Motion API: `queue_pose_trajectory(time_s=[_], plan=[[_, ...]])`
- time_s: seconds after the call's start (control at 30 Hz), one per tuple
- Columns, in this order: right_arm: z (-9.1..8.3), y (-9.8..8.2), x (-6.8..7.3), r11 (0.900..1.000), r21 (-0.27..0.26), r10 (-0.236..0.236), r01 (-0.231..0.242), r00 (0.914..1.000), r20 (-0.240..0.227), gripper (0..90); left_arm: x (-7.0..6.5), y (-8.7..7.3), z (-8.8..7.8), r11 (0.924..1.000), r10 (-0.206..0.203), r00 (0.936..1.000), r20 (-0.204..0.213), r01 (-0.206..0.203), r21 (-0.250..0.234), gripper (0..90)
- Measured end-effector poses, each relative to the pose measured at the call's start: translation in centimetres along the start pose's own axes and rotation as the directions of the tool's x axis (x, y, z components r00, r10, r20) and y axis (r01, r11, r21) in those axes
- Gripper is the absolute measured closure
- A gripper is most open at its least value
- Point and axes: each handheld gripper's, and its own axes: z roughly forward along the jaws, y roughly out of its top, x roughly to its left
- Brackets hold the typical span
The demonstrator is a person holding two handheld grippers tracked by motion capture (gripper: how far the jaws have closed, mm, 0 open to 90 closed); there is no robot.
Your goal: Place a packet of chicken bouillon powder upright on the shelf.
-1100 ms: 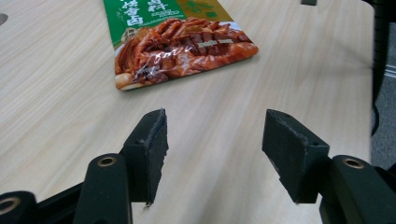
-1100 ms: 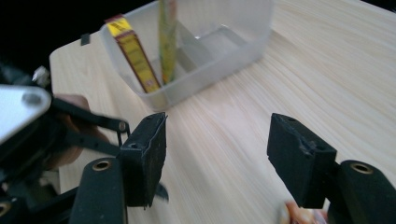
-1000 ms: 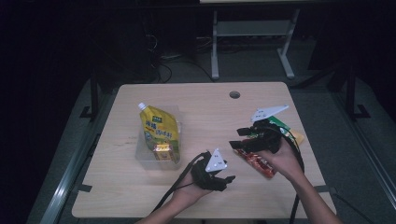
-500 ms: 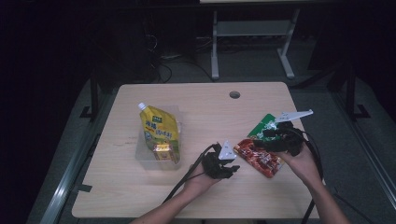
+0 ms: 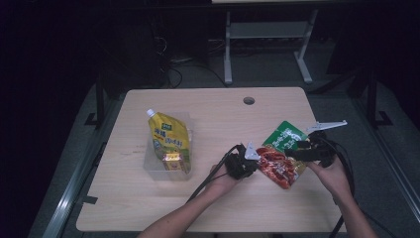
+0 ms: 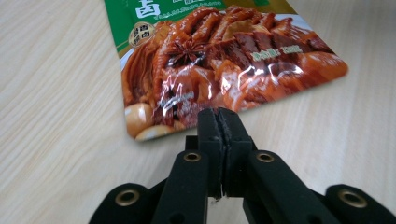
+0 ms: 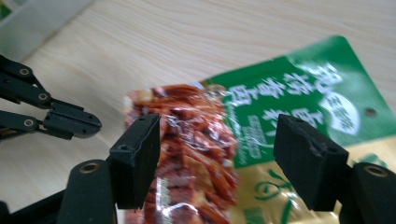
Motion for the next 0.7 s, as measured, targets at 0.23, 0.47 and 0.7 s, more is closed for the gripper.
queue_pose_trajectory(time_s=[0.23, 0.47, 0.7], plan=[[0.2, -0.7, -1.9, 0.998, 0.022, 0.055, -0.056, 0.9967, 0.059, 31.9, 0.0, 1.4, 2.2, 0.9994, 0.012, 0.9999, -0.006, -0.012, 0.032, 86.1], [0.7, -1.4, -4.2, 0.985, 0.058, 0.155, -0.164, 0.9791, 0.131, 32.2, 0.2, 2.1, 3.6, 0.9991, -0.009, 0.9998, -0.019, 0.010, 0.042, 86.6], [1.0, -1.9, -5.7, 0.961, 0.069, 0.254, -0.269, 0.9518, 0.172, 32.2, 0.6, 2.4, 3.9, 0.9979, -0.026, 0.9993, -0.028, 0.028, 0.059, 86.6]])
